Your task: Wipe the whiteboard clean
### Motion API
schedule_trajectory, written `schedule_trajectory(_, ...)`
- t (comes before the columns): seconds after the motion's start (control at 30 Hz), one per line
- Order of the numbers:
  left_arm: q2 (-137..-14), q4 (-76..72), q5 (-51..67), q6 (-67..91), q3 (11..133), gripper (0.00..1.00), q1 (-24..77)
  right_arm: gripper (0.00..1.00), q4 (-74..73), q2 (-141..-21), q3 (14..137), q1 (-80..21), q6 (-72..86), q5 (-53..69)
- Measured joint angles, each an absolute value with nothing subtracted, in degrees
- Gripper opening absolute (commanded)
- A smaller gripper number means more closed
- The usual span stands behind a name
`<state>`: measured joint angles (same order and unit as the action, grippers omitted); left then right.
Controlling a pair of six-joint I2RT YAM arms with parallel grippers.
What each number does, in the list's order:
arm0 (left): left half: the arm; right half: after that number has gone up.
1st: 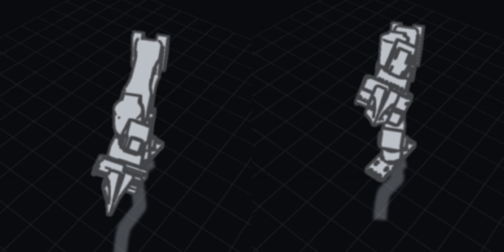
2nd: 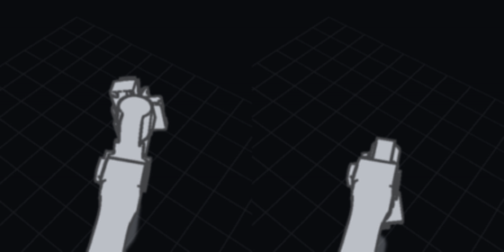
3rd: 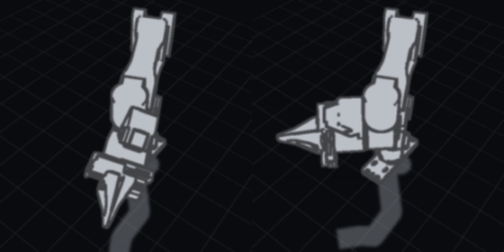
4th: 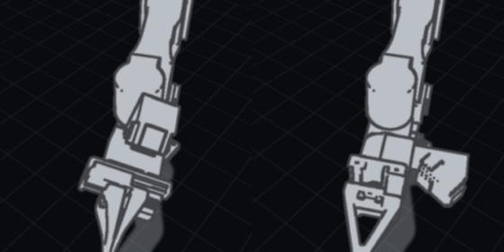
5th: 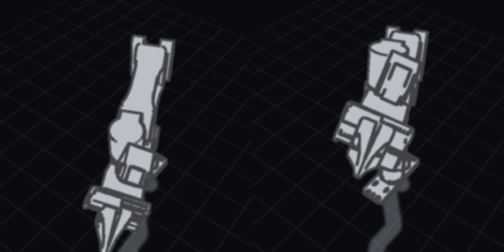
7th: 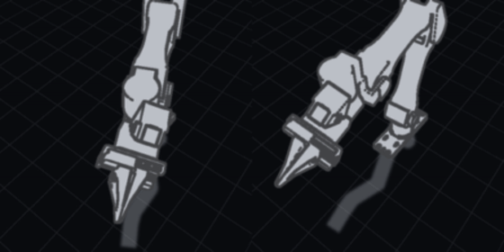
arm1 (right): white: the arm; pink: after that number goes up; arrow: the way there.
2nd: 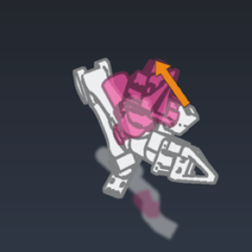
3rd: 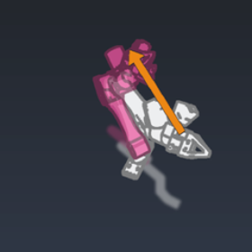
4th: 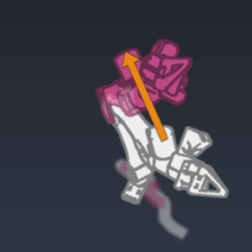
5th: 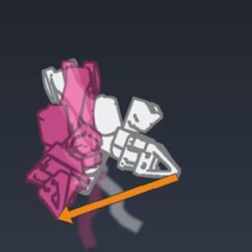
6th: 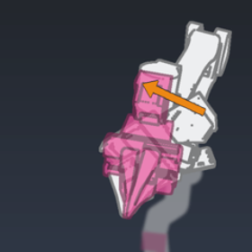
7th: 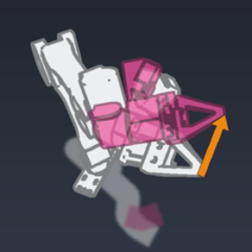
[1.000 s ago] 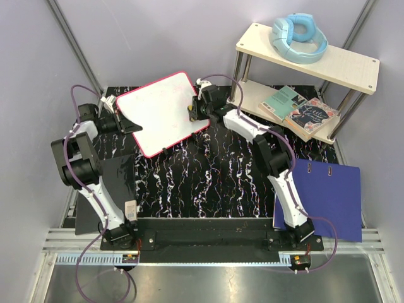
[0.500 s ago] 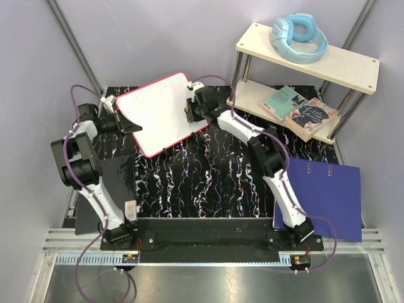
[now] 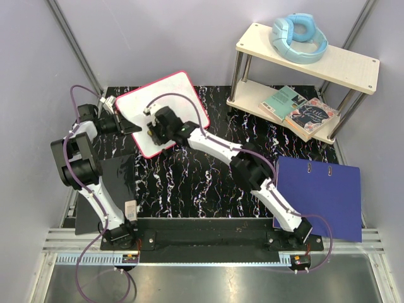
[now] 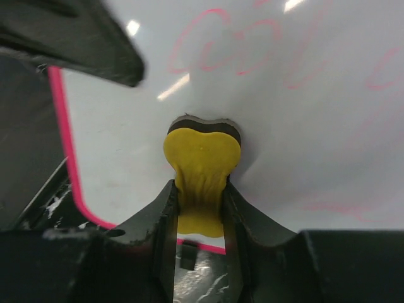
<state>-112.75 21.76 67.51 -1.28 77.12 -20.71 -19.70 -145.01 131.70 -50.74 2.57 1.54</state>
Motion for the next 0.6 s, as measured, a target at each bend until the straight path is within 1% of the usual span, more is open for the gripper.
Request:
schedule_trajectory(0.2,-112.77,20.32,66.85,-2.13,76.73,0.0,-20.71,0.0,-19.79,-146.3,131.87,-54.94,2.46,1.02)
schedule_trajectory(0.43,-112.77,18.28,66.32,-2.33,76.4,0.0,-20.1,0.0,-20.05,-147.2,132.88,-55.86,2.96,-5.61)
schedule_trajectory(0.6,-112.77,18.02,65.67,-2.04,76.38,0.0,-20.03,0.0,-20.34,-147.13,132.81,-54.96,5.19,-6.59)
